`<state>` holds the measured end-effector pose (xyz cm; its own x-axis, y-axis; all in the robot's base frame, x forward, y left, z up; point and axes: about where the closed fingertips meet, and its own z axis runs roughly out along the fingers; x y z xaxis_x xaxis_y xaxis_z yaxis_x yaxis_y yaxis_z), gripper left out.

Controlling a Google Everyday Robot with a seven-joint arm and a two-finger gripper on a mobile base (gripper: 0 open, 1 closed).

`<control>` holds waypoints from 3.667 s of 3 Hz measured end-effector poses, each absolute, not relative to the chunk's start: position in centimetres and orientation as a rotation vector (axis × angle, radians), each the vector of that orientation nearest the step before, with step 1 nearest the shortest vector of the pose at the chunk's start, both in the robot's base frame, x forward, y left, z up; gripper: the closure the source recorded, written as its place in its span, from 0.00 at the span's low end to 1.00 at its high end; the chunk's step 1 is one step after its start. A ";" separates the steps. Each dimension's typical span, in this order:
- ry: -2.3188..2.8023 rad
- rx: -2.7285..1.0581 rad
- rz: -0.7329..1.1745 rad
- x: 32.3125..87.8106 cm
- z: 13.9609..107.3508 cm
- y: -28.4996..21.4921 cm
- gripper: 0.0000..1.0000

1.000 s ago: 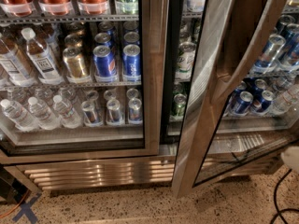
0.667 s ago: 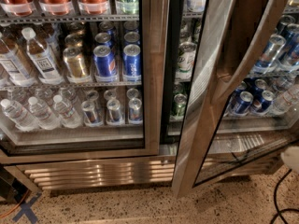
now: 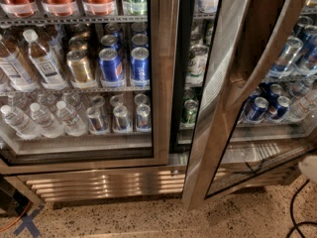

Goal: Open right fridge door

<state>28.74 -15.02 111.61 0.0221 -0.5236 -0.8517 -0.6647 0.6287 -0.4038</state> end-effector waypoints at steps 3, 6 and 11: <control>1.632 -1.000 0.144 28.7 111.6 -15.0 0.00; 1.632 -1.000 0.144 28.7 111.6 -15.0 0.00; 1.804 -0.853 0.129 31.7 106.1 -19.5 0.35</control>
Offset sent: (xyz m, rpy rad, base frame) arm 0.0826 0.0478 -0.0246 0.1658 0.0652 -0.1285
